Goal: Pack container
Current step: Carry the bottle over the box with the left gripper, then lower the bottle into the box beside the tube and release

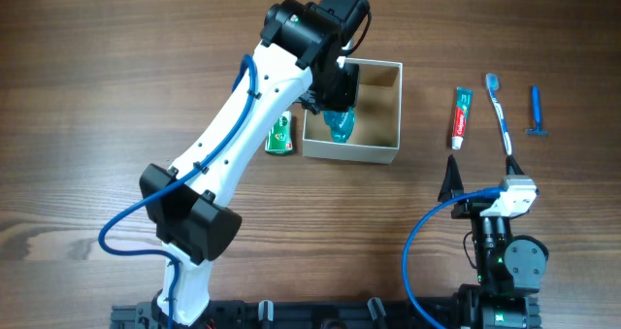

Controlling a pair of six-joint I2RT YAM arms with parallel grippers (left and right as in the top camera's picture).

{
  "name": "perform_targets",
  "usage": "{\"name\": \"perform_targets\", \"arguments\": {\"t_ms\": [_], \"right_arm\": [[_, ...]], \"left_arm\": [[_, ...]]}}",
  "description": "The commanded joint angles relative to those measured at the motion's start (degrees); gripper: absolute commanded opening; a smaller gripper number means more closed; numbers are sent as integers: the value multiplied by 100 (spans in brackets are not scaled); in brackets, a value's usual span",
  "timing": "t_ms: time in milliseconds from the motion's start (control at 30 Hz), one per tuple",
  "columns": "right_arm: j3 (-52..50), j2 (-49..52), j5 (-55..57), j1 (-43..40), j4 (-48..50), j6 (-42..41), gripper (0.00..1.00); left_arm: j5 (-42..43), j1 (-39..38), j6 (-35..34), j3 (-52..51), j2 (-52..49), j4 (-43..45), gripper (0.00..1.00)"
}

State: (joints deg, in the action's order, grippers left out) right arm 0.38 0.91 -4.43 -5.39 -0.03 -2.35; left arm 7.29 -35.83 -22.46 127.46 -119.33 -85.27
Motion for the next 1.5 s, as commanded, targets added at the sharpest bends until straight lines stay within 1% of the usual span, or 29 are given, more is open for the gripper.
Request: {"name": "perform_targets", "arguments": {"t_ms": [0, 133, 267, 433, 500, 700, 967, 1200, 1367, 1467], "right_arm": [[-9, -11, 98, 35, 15, -79, 100], [-9, -11, 98, 35, 15, -81, 100], [-9, -11, 98, 35, 15, -79, 100], [-9, -11, 98, 35, 15, -81, 100], [-9, -11, 98, 35, 15, -79, 100], [-9, -11, 98, 35, 15, -79, 100], [-9, -11, 98, 35, 15, -79, 100], [-9, -11, 98, 35, 15, -76, 100], [-9, -11, 98, 35, 15, -79, 100], [-9, -11, 98, 35, 15, -79, 100]], "left_arm": [[-155, -2, -76, 101, -109, -118, 4], [-247, 0, -81, 101, -282, -133, 4], [-463, 9, -361, 101, -426, -136, 4], [-479, 9, -380, 101, -560, -133, 4], [-479, 9, -378, 101, -595, -136, 14], [-485, 9, -376, 101, -627, -111, 15], [-658, 9, -374, 101, -627, -46, 24], [-894, 9, -372, 101, -627, 254, 25], [-894, 9, -372, 101, -632, 256, 25], [-949, 9, -372, 101, -654, 256, 28]]}}
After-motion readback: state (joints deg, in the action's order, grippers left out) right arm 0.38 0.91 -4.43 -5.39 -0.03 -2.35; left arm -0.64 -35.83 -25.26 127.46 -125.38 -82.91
